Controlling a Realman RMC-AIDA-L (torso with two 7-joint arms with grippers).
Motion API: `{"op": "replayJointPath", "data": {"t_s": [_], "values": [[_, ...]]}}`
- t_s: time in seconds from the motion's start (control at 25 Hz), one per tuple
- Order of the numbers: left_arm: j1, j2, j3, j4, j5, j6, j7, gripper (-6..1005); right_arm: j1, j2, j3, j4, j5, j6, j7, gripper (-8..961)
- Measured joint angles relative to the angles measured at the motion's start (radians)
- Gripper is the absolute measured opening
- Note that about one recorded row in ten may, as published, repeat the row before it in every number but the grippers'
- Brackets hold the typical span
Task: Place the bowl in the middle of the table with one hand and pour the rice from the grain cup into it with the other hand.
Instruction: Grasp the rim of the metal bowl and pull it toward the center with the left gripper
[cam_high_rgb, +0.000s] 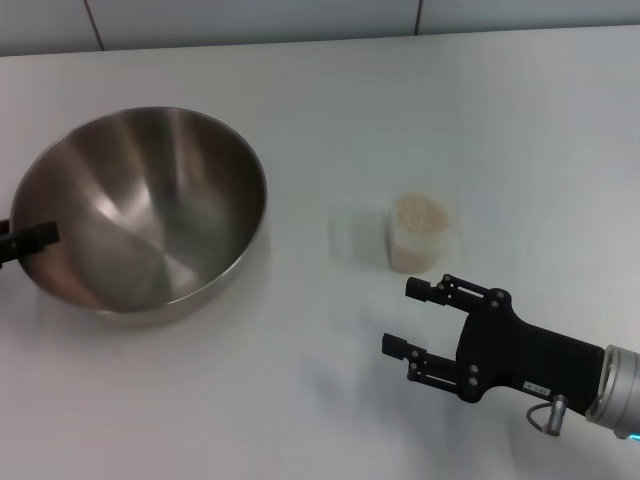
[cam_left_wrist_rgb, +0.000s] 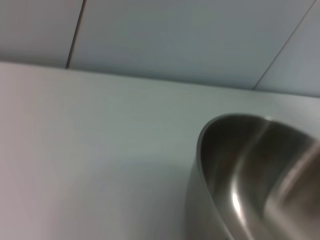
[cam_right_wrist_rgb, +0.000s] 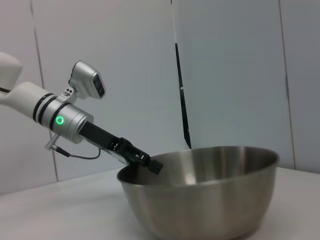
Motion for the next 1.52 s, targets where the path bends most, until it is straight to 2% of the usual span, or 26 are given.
{"op": "replayJointPath", "data": {"t_s": [0.12,0.24,0.68,0.84,1.12,1.52], "values": [[0.003,-0.001,0.022,0.030,0.035,-0.015,-0.090,661,0.001,0.000,0.001,0.000,0.000,0.005,0.000,702],[0.005,-0.002,0.023,0.043,0.036,-0.013,-0.099,585,0.002,0.001,0.008,0.004,0.000,0.016,0.000,702],[0.016,-0.006,0.029,0.076,0.030,-0.007,-0.118,169,0.003,0.002,0.009,0.006,0.000,0.019,-0.001,702],[0.015,-0.005,0.037,0.077,0.030,-0.010,-0.114,65,0.006,0.002,0.009,0.006,0.000,0.020,-0.002,702],[0.008,-0.005,0.045,0.084,0.034,-0.010,-0.110,52,0.010,0.002,0.011,0.006,0.000,0.029,-0.002,702],[-0.029,-0.006,0.133,0.114,0.018,-0.011,-0.107,49,0.015,0.002,0.031,0.014,0.000,0.033,-0.032,703]]}}
